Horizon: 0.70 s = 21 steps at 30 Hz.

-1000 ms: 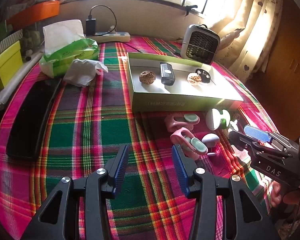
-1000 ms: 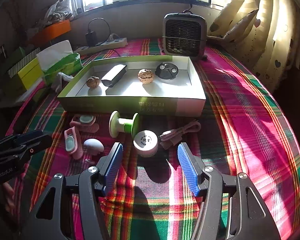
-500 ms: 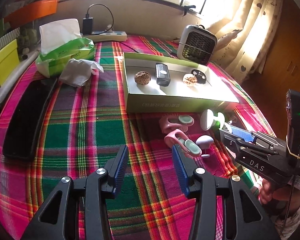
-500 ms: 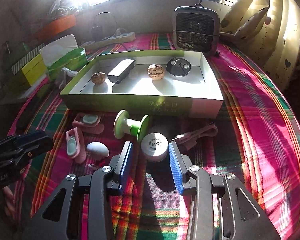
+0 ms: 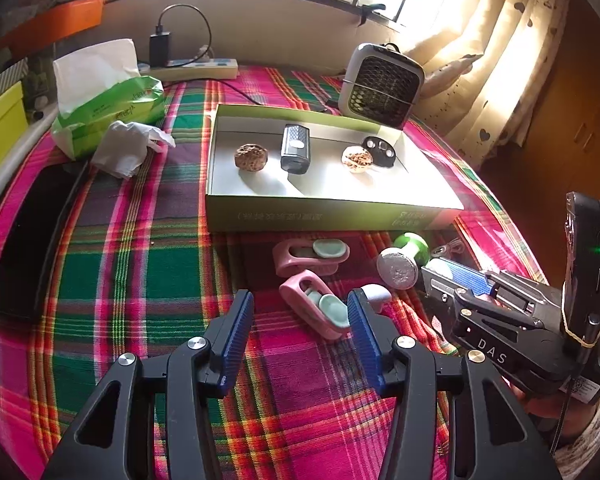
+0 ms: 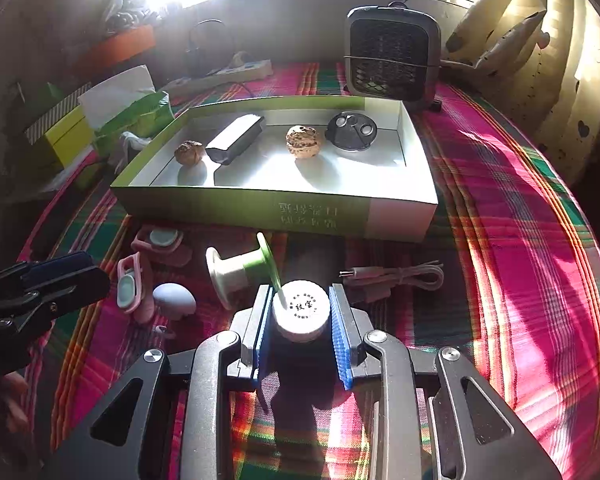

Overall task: Organize objects
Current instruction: 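Lift the white disc with the right gripper while the left gripper approaches the pink-and-mint holder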

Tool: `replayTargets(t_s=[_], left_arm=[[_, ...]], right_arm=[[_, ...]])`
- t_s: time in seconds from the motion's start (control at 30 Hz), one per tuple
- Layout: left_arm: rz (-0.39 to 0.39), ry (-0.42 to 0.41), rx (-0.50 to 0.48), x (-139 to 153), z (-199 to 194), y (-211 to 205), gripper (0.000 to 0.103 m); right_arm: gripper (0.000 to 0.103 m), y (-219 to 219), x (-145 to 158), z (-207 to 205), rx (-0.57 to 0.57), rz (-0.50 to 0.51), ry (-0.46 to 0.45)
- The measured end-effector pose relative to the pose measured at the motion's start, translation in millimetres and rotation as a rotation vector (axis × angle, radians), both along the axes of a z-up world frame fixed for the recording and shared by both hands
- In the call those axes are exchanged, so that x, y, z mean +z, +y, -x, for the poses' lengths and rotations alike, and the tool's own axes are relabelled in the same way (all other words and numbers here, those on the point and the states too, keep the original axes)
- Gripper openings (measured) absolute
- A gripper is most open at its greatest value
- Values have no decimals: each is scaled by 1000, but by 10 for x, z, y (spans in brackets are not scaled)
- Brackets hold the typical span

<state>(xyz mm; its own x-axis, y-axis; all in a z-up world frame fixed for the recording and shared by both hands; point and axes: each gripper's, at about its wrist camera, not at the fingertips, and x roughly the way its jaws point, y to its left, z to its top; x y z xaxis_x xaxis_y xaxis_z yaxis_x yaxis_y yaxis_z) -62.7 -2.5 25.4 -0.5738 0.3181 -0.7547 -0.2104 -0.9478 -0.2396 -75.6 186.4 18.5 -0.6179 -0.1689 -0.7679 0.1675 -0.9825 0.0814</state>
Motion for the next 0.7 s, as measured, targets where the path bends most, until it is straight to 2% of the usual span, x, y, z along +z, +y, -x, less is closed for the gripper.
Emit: replayTargets(t_s=[0.37, 0.7], left_arm=[[52, -43, 34, -108, 118, 138, 48], [114, -32, 59, -97, 95, 48, 48]], right_arm=[[29, 51, 8, -102, 35, 19, -7], [29, -9, -11, -70, 73, 29, -11]])
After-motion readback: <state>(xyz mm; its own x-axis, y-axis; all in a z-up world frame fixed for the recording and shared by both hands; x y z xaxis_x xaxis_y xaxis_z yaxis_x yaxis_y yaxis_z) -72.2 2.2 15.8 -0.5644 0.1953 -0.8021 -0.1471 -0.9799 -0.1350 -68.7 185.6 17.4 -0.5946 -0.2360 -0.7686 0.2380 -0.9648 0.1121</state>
